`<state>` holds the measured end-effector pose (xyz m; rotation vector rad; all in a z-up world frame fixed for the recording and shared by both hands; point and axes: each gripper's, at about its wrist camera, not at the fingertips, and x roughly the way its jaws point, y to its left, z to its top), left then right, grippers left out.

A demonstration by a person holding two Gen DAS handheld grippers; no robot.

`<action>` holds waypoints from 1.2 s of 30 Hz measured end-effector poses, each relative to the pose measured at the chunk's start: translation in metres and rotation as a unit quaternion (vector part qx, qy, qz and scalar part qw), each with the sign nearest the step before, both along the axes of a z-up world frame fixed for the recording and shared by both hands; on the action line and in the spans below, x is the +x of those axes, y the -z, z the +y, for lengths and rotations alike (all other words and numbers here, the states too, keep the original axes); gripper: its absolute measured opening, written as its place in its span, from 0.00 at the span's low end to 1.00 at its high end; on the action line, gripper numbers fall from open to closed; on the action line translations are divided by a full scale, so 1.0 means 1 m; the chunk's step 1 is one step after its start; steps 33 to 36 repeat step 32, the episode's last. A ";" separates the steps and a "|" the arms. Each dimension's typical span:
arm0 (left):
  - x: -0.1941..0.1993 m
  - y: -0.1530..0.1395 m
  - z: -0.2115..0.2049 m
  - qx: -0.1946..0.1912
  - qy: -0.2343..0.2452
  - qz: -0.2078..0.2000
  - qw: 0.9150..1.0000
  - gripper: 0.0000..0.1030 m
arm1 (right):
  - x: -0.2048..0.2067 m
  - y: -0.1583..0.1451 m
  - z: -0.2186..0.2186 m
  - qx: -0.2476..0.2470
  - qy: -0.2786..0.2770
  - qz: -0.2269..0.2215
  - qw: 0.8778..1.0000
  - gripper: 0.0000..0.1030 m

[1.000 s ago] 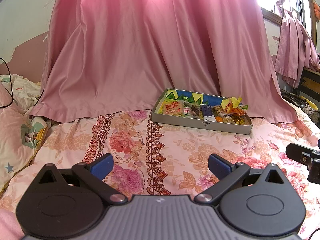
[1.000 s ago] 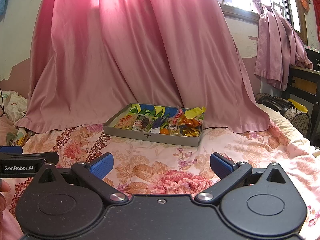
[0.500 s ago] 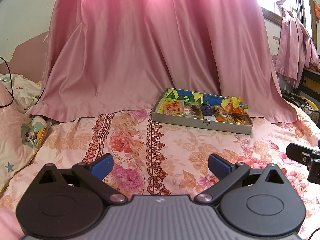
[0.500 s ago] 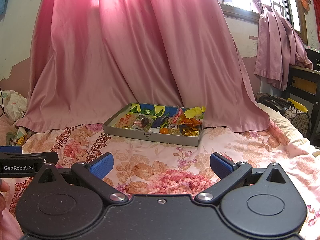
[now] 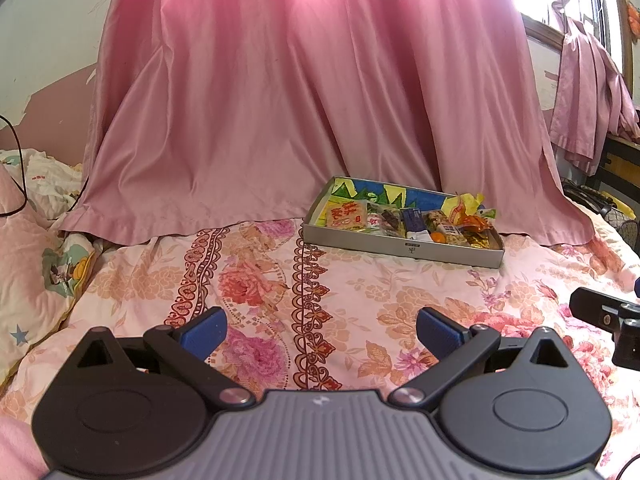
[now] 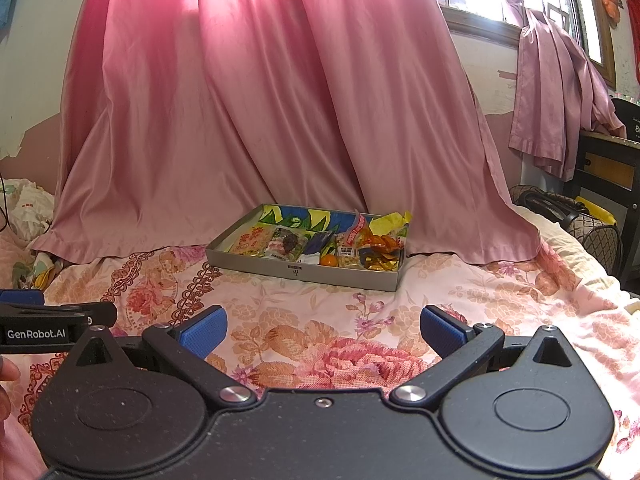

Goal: Organize snacks

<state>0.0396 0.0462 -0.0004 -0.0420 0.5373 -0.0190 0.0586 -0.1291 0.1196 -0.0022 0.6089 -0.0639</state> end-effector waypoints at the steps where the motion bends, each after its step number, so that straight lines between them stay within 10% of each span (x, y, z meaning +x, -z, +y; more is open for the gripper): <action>1: -0.001 0.000 0.000 0.004 -0.001 -0.001 1.000 1.00 | 0.000 0.000 0.000 0.000 0.000 0.000 1.000 0.99; 36: -0.004 -0.001 -0.010 0.027 0.023 0.003 0.999 1.00 | -0.001 0.001 0.000 -0.001 -0.001 0.002 1.000 0.99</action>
